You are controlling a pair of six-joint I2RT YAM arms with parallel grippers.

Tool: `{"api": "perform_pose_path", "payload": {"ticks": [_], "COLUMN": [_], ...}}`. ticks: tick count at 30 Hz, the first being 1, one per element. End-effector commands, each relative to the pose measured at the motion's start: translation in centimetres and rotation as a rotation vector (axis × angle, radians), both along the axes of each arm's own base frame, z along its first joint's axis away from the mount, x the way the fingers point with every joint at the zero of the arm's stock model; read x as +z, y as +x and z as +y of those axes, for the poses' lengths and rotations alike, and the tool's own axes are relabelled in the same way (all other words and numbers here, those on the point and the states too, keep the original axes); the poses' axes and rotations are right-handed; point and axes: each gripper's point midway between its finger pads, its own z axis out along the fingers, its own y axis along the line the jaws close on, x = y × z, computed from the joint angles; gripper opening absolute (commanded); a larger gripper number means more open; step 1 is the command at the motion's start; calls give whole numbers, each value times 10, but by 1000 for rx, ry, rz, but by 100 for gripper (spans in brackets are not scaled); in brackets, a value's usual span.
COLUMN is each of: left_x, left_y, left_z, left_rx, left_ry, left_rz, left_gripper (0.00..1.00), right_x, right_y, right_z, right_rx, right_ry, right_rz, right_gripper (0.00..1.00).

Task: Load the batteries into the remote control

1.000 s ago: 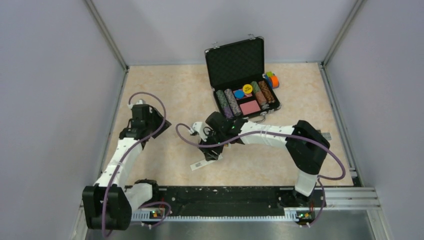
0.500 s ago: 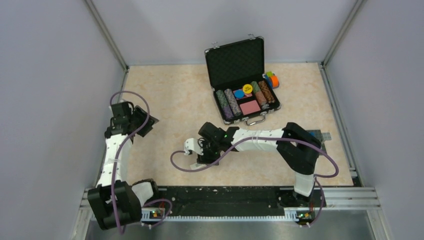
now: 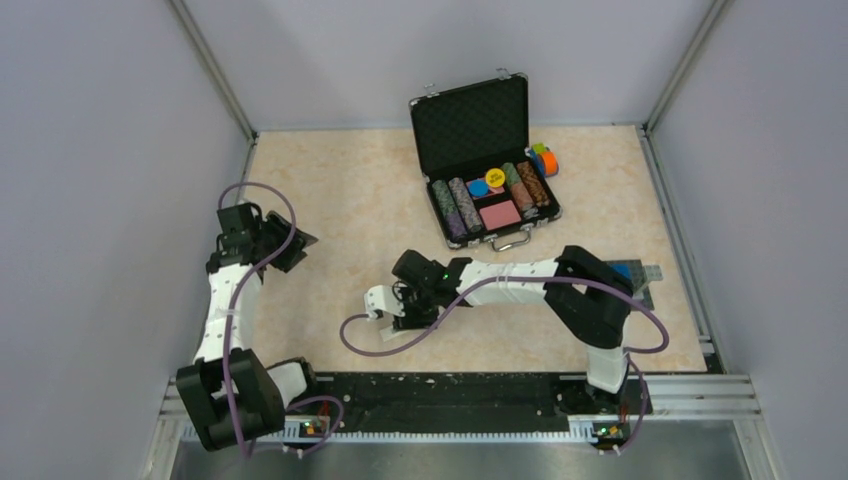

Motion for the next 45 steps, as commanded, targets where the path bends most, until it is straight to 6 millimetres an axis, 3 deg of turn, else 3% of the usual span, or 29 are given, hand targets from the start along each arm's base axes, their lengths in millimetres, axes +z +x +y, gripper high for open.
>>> {"api": "perform_pose_path", "payload": {"ticks": [1, 14, 27, 37, 45], "left_x": [13, 12, 11, 9, 7], "left_y": [15, 19, 22, 22, 21], "left_z": [3, 3, 0, 3, -2], "left_rx": [-17, -32, -48, -46, -53], "left_ry": [-8, -29, -58, -53, -83], "left_rz": [-68, -71, -65, -58, -63], "left_gripper": [52, 51, 50, 50, 50], "right_x": [-24, -29, -56, -55, -41], "right_y": [-11, -34, -22, -22, -17], "right_z": [-12, -31, -36, -42, -42], "right_rx": [60, 129, 118, 108, 69], "right_ry": [-112, -229, -323, -334, -280], "right_rz": [1, 124, 105, 81, 15], "right_gripper": [48, 54, 54, 33, 27]}}
